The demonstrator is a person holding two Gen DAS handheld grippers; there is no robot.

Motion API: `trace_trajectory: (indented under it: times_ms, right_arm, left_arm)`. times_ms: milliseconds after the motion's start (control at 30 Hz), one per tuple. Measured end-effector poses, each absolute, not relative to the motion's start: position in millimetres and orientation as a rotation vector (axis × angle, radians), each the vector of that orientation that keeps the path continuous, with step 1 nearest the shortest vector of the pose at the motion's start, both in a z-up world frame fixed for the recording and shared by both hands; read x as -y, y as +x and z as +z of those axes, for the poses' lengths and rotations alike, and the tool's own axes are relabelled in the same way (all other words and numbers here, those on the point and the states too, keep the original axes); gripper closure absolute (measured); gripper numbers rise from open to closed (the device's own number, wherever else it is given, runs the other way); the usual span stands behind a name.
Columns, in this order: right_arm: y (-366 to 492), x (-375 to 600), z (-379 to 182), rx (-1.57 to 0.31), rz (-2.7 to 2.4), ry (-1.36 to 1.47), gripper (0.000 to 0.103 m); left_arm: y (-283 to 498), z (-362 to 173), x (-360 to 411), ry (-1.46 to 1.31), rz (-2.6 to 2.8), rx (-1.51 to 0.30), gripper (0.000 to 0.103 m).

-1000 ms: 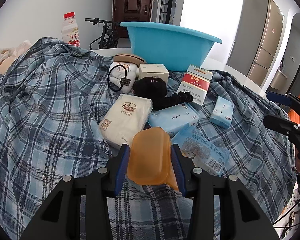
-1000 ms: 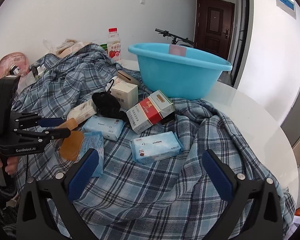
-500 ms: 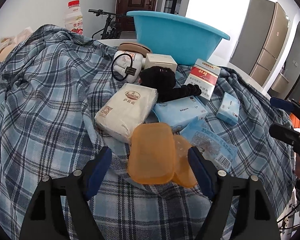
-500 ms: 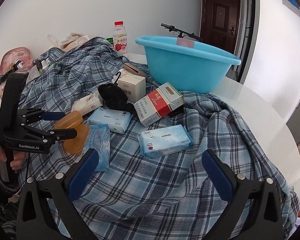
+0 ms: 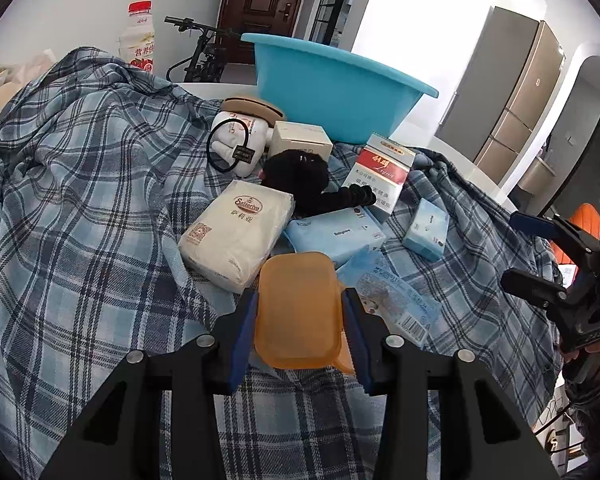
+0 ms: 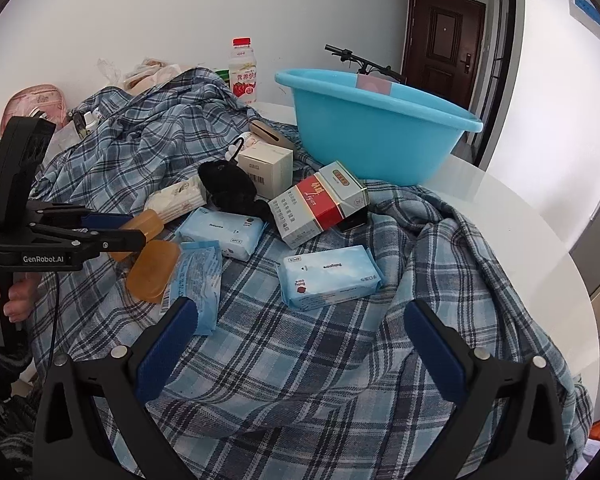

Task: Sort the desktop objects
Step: 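Move the right tool toward the blue wet wipes pack while the left tool holds the soap box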

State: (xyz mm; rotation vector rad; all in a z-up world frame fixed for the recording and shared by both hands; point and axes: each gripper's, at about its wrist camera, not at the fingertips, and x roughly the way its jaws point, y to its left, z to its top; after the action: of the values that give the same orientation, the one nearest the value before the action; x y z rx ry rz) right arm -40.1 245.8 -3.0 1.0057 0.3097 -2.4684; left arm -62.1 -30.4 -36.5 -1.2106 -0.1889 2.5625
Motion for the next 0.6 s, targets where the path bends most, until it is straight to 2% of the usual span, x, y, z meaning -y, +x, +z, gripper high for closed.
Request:
trace_trajectory:
  times_ms: [367,500,600]
  right_arm:
    - [-51,-233,-6,-0.281,-2.365,1.058,0.0]
    - [-57,-229,-7,-0.292,-2.348,1.075,0.0]
    - [-60,-227,-8,-0.273,-2.32,1.105,0.0]
  left_arm:
    - [-63,-47,24,-1.258,2.581,0.074,0.059]
    - [-68,-53,26,-1.271,2.567,0.132,0.059]
    - [-70,-53,29,-1.271,2.578,0.144,0.051]
